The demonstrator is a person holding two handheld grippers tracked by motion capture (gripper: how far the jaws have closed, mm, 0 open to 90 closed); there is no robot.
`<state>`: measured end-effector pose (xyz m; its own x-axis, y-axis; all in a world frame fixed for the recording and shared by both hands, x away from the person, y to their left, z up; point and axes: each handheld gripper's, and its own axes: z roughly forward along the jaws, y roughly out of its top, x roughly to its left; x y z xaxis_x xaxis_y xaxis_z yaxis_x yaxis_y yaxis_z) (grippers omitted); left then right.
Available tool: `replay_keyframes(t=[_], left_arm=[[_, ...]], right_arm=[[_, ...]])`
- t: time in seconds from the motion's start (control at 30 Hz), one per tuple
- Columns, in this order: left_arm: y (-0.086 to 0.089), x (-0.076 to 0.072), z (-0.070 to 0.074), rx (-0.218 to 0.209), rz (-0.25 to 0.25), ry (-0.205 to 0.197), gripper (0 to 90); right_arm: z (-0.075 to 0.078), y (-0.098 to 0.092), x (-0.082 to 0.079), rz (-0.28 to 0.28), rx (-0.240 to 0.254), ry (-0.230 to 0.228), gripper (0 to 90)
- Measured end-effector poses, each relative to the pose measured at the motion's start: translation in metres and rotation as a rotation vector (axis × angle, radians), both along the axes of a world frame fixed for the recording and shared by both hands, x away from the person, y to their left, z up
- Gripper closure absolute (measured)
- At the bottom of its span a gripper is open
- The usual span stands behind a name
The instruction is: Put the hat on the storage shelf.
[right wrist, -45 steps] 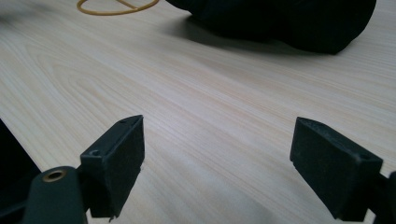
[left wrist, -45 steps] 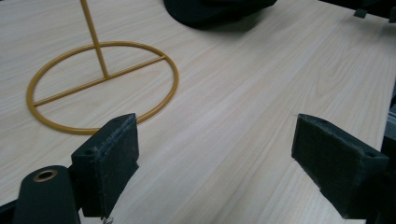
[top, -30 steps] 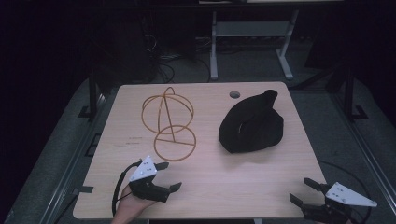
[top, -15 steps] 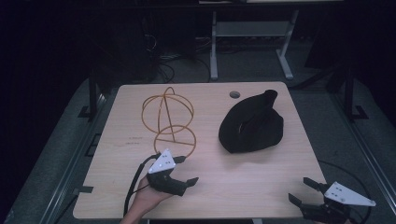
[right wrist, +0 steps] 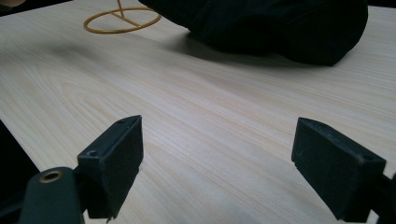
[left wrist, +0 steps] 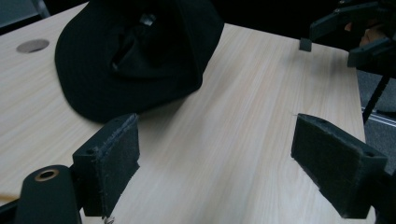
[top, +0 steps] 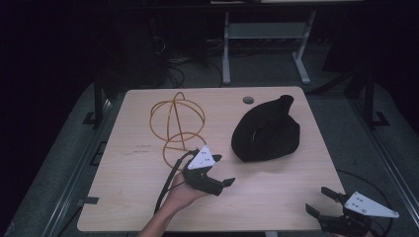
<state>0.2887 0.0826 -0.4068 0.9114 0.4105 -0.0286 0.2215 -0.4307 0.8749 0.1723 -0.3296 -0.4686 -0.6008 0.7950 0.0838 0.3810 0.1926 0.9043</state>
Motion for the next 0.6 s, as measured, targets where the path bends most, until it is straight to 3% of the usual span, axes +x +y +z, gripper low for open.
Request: replay_keyframes(t=[0.13,0.6], left_arm=[[-0.014,0.007,0.001,0.018,-0.016,0.000,14.9],[-0.058,0.037,-0.006,0.017,-0.010,0.022,18.0]], right_arm=[[0.000,0.001,0.002,0.001,0.001,-0.003,16.2],[0.001,0.001,0.005,-0.006,0.015,-0.004,16.5]])
